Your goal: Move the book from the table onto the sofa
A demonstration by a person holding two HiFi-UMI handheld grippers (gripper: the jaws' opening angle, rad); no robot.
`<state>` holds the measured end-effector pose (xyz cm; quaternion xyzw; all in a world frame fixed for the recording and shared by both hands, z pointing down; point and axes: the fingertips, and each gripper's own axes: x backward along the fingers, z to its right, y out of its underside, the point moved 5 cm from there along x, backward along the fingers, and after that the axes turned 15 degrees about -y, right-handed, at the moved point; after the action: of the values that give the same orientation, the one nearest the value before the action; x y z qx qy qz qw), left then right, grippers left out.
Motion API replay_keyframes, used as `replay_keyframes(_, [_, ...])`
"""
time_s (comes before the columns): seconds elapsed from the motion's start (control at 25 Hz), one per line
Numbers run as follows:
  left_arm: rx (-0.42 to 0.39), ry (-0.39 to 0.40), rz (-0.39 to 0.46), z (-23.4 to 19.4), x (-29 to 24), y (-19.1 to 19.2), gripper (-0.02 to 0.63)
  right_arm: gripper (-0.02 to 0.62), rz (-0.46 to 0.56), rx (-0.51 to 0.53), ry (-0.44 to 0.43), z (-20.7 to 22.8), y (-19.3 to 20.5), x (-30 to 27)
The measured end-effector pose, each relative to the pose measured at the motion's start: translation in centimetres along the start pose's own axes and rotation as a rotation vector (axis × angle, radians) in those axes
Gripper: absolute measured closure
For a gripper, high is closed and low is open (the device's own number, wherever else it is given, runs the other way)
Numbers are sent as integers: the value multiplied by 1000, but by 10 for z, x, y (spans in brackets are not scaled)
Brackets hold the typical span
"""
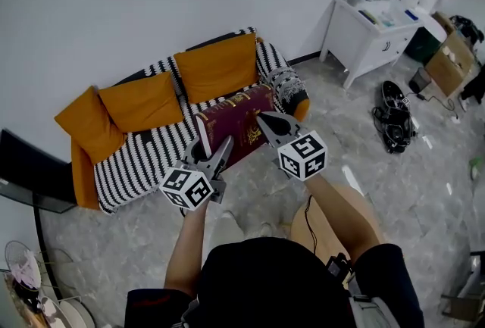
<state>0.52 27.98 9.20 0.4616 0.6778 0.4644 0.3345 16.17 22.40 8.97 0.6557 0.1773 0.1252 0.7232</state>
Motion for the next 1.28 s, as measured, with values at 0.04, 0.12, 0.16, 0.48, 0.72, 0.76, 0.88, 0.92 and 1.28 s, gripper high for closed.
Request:
replay_keyframes(0.04, [-4,-4,6,-1,-1,0,368,578,2,2,-7,1,2,-2])
replay_keyframes(0.12, [-14,-12,15,-4,-3,3,368,578,5,3,-17,5,7,-6])
replay_keyframes(0.16, [-19,-16,18,-5,-5,7,368,578,8,5,-22,6,11,-8])
replay_keyframes(0.48, [7,-21,-1,-90,-65,-36,368,578,-19,-13,-32,55,-10,-107])
replay_keyframes(0.72, [-1,-5,-9,-140,-107,-61,368,578,-11,-18,-12,90,-26,-162])
replay_keyframes(0.76, [-1,-1,-11,-147,-114,-65,368,578,-9,-19,-8,96,-29,-171])
replay_keyframes(0.88, [-9,13,-21,-169,-133,-76,368,578,-7,-18,4,110,-37,-196])
replay_keyframes(0.92, [-12,18,-26,-177,-138,-79,368,578,-9,-20,8,113,-38,-204])
replay_keyframes(1.28, [7,49,-71,-248,-175,-92,368,578,-37,-54,42,141,-35,-281])
